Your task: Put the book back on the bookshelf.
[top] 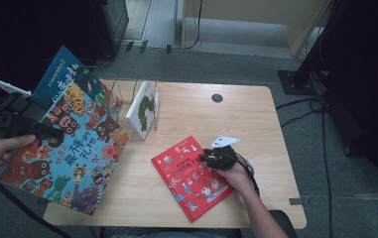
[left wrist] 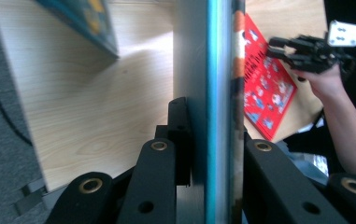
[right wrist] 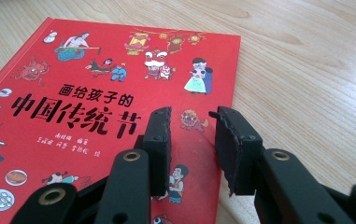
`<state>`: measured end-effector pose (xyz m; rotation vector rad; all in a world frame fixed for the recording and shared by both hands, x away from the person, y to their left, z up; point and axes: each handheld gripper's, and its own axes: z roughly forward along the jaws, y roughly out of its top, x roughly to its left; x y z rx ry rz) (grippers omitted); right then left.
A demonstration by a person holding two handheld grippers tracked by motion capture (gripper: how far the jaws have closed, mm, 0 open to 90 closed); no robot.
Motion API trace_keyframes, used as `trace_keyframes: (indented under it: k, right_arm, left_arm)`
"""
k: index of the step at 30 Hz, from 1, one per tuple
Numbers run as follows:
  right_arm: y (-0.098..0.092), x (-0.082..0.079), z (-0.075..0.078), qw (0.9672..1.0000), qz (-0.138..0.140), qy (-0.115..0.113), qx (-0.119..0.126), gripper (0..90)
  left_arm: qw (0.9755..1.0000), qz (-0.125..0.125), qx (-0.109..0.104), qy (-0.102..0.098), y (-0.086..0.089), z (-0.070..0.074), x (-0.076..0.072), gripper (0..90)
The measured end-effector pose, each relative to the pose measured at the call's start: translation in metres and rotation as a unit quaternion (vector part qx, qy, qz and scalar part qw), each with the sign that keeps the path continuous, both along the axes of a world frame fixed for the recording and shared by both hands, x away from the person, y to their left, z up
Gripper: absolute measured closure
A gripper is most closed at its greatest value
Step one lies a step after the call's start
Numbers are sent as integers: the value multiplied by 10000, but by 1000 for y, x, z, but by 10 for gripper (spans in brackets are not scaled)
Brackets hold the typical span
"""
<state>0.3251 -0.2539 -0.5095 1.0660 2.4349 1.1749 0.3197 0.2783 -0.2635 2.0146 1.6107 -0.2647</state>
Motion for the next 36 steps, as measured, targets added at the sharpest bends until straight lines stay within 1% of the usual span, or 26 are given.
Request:
trace_keyframes:
  k: [1,3,4,7,10,13,16,18,19,22,25,29,31,33,36]
  right_arm:
    - [0,0,0,10000,-2,-1,-5,664]
    - [0,0,0,10000,2,2,-1,664]
    - [0,0,0,10000,1,2,-3,665]
    - [1,0,0,10000,-6,2,-4,664]
    - [1,-1,0,10000,-5,-29,-38,663]
    - [2,-1,0,10000,0,-47,-58,663]
    - [2,-1,0,10000,-6,-42,-37,663]
    - [1,-1,0,10000,-6,-39,-42,662]
    - [2,-1,0,10000,-15,-40,-38,662]
    - [2,-1,0,10000,-11,-61,-51,662]
    - [2,-1,0,9999,-7,-82,-72,662]
    - [2,-1,0,9999,3,-93,-69,663]
    - [2,0,0,9999,0,-98,-71,663]
    - [2,0,0,9999,0,-99,-71,663]
    - [2,0,0,9999,4,-99,-70,663]
  left_arm:
    - [9999,91,63,-15,3,1,1,808]
    - [9998,170,139,-33,7,2,4,808]
    - [9997,184,159,-36,10,2,7,809]
    - [9991,366,188,-41,17,4,14,809]
    - [9983,514,270,-82,23,6,20,810]
    - [9976,582,371,-100,25,9,26,808]
    - [9970,666,388,-63,26,13,34,807]
    - [9965,691,462,-91,27,17,38,810]
    - [9964,689,469,-118,27,19,41,811]
    - [9953,809,507,-184,29,25,46,809]
    - [9943,945,426,-230,32,28,53,810]
    - [9937,971,469,-319,29,29,62,809]
    - [9934,999,461,-312,26,29,67,809]
    - [9937,973,468,-300,22,29,73,809]
    - [9934,983,504,-321,16,29,83,811]
